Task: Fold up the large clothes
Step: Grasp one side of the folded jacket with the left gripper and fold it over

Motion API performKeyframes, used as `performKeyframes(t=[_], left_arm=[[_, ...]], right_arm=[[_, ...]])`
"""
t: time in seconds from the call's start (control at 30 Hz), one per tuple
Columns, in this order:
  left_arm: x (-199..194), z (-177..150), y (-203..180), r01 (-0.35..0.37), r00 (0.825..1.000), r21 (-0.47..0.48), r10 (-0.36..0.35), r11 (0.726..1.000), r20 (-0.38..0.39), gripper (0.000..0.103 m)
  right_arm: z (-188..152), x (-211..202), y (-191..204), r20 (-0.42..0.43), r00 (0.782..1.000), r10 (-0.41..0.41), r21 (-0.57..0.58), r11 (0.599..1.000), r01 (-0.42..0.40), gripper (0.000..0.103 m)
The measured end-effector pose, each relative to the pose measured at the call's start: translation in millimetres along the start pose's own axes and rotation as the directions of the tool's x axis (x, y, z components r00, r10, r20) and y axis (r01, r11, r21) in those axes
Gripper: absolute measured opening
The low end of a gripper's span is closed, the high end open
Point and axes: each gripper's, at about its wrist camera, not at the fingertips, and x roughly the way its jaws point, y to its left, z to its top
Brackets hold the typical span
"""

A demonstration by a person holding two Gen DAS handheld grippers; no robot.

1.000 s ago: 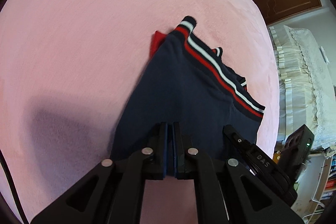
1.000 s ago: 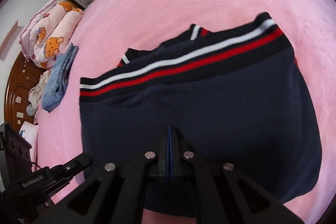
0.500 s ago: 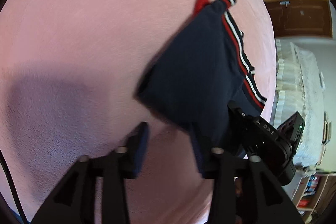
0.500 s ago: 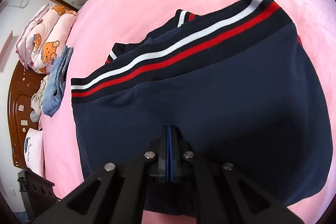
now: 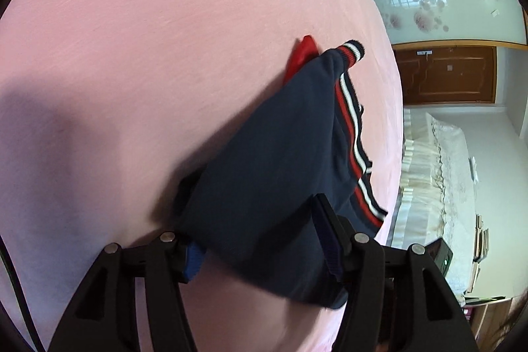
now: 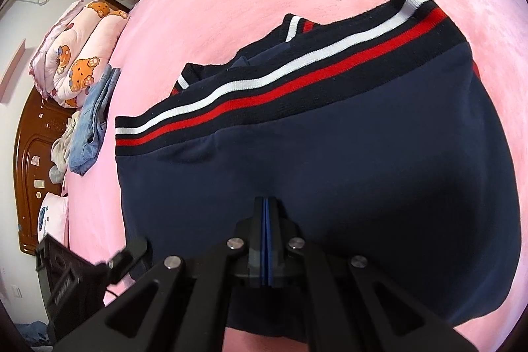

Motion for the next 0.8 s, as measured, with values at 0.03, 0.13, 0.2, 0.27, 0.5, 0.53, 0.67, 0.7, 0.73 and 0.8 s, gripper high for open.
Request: performKeyframes(t=[0.03, 0.13, 0.2, 0.27, 0.5, 0.53, 0.67, 0.7, 0.73, 0.8], left_arm=[[3, 1, -5, 0.004, 1.000, 0.006, -0.004, 1.000, 0.013, 0.056], [4, -1, -17, 0.016, 0.999, 0.061, -0.019, 0.998, 0.041, 0.035], [3, -3, -26, 0.006, 0.999, 0.097, -0.011, 0.995, 0.053, 0.028], [0, -3, -38, -0.007, 0.998, 0.136, -0.002, 0.991, 0.063, 0.025], [-23, -20, -97, -0.003, 0.992, 0.286, -0.034, 0.958, 0.122, 0.019], [-25, -25, -110, -0.006, 0.991, 0.322, -0.038, 0.947, 0.129, 0.019], [-28, -55, -153, -0.022, 0.987, 0.478, -0.058, 0.878, 0.151, 0.016], [-26, -60, -161, -0.026, 0.987, 0.502, -0.059, 0.864, 0.152, 0.016], [-23, -72, -174, -0.038, 0.987, 0.545, -0.055, 0.838, 0.153, 0.015], [-18, -89, -190, -0.061, 0.987, 0.600, -0.043, 0.797, 0.158, 0.015]], right_arm=[[0, 0, 0, 0.000, 1.000, 0.001, -0.002, 1.000, -0.001, 0.000], [-1, 0, -1, 0.003, 1.000, 0.008, -0.003, 1.000, -0.008, 0.000], [-2, 0, -2, 0.011, 1.000, 0.018, -0.002, 1.000, -0.018, 0.000], [-4, -1, -3, 0.021, 0.999, 0.026, -0.014, 1.000, -0.026, 0.000], [-3, -4, -17, 0.016, 0.994, 0.109, 0.021, 0.994, -0.109, 0.000], [-2, -4, -21, 0.012, 0.991, 0.133, 0.035, 0.990, -0.134, 0.000], [2, -4, -40, -0.014, 0.971, 0.239, 0.104, 0.966, -0.236, 0.000], [2, -3, -44, -0.023, 0.965, 0.260, 0.116, 0.960, -0.256, 0.000], [4, -2, -48, -0.035, 0.958, 0.285, 0.132, 0.951, -0.279, 0.000], [7, 1, -60, -0.061, 0.936, 0.346, 0.182, 0.926, -0.331, 0.000]])
